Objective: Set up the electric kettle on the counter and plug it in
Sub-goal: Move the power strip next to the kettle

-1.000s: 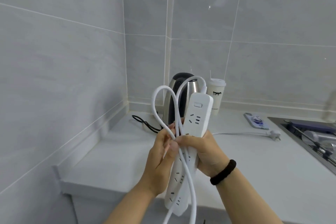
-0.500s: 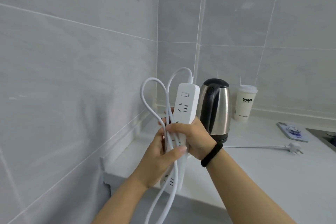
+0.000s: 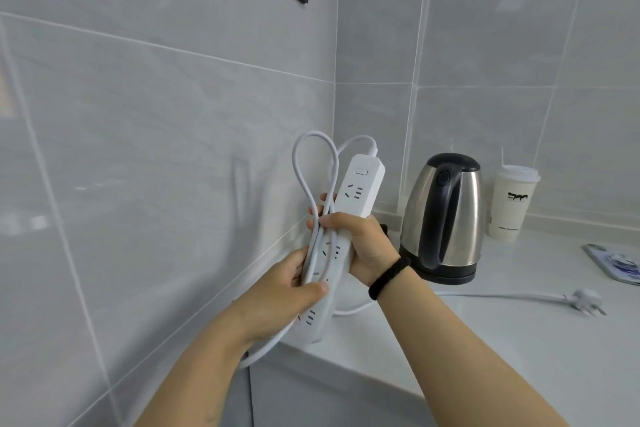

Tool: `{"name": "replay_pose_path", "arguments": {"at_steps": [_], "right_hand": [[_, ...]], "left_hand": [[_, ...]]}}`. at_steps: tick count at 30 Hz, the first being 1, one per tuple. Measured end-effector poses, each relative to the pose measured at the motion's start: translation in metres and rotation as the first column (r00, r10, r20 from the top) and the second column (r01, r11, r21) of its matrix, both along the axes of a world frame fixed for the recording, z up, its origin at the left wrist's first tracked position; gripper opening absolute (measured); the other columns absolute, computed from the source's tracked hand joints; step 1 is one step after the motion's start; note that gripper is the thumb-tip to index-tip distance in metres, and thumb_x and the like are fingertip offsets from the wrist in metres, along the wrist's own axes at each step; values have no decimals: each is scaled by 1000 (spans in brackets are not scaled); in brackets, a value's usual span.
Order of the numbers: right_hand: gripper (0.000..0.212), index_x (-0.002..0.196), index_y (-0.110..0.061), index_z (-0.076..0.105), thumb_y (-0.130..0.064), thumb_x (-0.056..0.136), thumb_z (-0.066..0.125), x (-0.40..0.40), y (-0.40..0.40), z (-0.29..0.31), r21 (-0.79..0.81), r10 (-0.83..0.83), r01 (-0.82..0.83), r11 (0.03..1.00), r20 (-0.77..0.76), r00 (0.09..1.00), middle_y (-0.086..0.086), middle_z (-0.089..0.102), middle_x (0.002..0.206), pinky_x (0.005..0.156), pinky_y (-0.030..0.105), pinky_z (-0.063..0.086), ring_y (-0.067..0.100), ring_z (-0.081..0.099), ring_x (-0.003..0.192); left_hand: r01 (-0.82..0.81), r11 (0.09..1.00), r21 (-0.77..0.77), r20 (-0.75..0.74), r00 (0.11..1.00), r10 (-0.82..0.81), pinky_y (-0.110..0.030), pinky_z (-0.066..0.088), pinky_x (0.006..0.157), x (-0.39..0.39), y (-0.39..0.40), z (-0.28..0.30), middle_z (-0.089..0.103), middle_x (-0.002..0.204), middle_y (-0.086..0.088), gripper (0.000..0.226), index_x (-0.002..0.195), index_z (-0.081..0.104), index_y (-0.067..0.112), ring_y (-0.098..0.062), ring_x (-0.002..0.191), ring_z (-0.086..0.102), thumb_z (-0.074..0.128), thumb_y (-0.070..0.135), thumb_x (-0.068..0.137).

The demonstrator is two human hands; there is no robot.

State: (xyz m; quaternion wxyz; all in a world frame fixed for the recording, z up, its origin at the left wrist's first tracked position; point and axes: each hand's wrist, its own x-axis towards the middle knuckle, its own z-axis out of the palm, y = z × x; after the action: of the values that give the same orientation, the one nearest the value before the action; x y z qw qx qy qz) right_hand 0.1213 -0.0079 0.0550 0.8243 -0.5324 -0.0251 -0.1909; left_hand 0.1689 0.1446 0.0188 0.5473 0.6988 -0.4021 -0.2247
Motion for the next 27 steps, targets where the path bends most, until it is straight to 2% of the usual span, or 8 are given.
{"name": "replay_pose_path", "arguments": {"at_steps": [2,4,8,13,16,20,23,27], "right_hand": [[24,98,-11,62,8,82,57,7,-3,-1,10,-38,38,999,-16,999,8,69,88,75,37,55,20,69,81],[23,96,-10,63,8,84,54,13,-7,-3,43,-51,53,998,-42,998,7,69,88,74,36,55,19,69,80],[31,109,-8,56,8,82,55,30,-18,-17,224,31,-18,974,-51,998,4,66,82,73,35,54,18,65,74],[30,111,-9,56,3,83,58,49,-30,-36,319,107,-85,944,-53,993,6,66,86,82,35,54,18,65,78],[25,108,-8,59,-12,84,66,59,-33,-45,197,84,-53,979,-151,985,10,66,90,90,44,50,24,65,81],[49,116,-9,59,-35,78,74,72,-42,-60,-16,-71,69,997,-323,944,10,64,99,80,38,56,25,64,89],[47,107,-9,62,-42,77,74,78,-52,-72,-182,-147,81,980,-388,910,4,69,92,81,34,54,21,68,86],[62,105,-20,66,-72,71,61,87,-63,-75,-394,-299,114,912,-448,843,0,74,100,99,39,48,19,69,98]], "left_hand": [[-36,999,41,46,998,34,-33,48,100,2,2,-7,64,118,22,44,124,48,48,0,112,59,62,24,90],[-103,990,100,206,975,80,-29,45,100,1,1,-11,58,121,23,45,130,40,48,-1,112,56,59,31,92],[-284,958,39,359,899,251,-27,51,76,1,-7,-18,62,97,12,22,118,47,31,-6,87,60,47,40,97],[-425,905,31,379,843,382,-44,54,76,14,-19,-35,64,88,7,19,103,45,31,-16,80,63,40,48,96],[-515,856,45,335,815,473,-44,55,74,22,-25,-41,64,87,4,21,95,44,28,-19,78,64,37,47,97],[-603,791,100,322,772,548,-38,51,75,33,-37,-53,62,91,2,22,98,42,25,-24,86,62,31,44,99],[-639,758,128,319,751,579,-37,49,74,40,-46,-65,64,95,2,23,97,41,26,-24,87,62,28,44,100],[-683,716,147,317,718,620,-36,46,73,49,-56,-72,63,93,1,24,99,43,24,-26,88,60,28,44,100]]}}
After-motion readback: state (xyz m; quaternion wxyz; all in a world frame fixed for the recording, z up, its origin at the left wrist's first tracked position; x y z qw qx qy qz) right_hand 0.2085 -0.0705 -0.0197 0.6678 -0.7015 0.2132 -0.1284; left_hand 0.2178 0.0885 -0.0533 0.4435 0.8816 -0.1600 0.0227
